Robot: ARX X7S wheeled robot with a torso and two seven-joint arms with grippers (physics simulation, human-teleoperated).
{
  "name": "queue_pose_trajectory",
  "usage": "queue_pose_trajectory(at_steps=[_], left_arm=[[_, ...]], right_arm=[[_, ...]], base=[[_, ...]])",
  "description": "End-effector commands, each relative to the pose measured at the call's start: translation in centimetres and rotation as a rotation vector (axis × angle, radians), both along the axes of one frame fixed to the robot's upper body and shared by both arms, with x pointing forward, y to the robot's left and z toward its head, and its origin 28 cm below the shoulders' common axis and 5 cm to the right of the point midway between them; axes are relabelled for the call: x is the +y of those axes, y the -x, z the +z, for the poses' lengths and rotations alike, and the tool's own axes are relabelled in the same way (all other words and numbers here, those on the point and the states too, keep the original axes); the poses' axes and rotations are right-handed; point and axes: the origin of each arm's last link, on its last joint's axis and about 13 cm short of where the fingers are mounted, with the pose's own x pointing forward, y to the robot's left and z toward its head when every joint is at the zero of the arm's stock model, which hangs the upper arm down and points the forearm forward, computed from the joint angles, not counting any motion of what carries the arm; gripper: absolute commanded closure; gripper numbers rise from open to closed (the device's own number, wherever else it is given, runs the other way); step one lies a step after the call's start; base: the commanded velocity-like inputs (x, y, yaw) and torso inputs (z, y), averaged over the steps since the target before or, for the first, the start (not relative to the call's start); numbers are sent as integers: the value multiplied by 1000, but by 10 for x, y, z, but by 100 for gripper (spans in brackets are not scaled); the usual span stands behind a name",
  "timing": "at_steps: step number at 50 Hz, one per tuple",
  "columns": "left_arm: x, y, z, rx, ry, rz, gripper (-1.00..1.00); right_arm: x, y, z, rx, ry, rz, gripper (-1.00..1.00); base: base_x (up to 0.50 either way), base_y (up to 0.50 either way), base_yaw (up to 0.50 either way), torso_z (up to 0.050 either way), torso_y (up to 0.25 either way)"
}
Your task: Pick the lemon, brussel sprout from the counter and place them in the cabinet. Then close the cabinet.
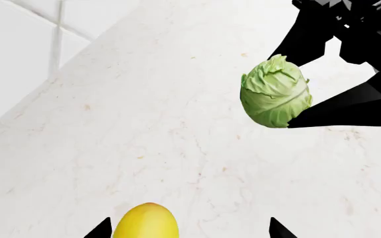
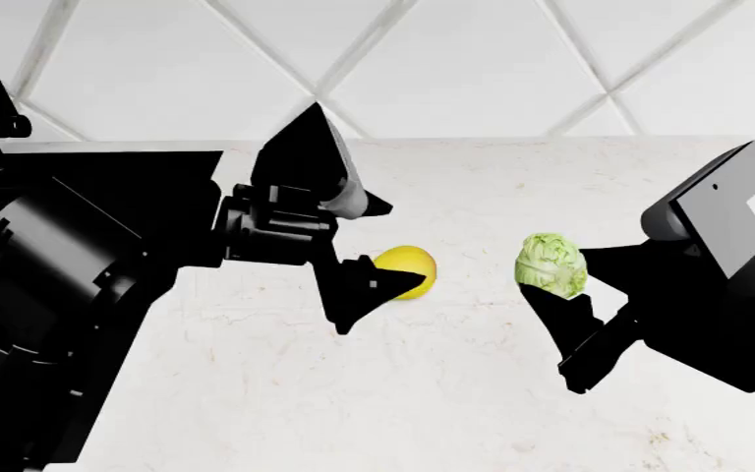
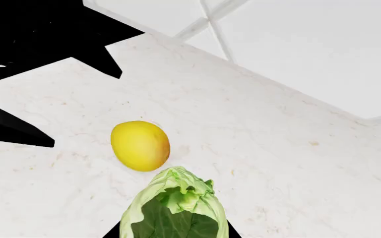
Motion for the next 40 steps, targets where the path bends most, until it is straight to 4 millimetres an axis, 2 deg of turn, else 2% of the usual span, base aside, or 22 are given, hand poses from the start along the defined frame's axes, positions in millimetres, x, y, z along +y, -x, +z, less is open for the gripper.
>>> queue_pose_trajectory(at_steps=[1,7,19,40], left_arm=[[-2,2,-5,19,-27,-14,-100],[-4,1,-7,13,-29,-11,-100],[-2,-15,-4,-56,-61,131,-100],[-9,-15,-14,-22,-81,80,-100]], right_arm=[[0,-1,1,-11,2,-1,100],[1,-2,1,-11,1,1,100],[2,-2,-3,-5,-3,5,100],[1,-2,-3,-7,-5,2,100]], base=[[0,0,0,0,0],[0,0,0,0,0],[0,0,0,0,0],[0,0,0,0,0]])
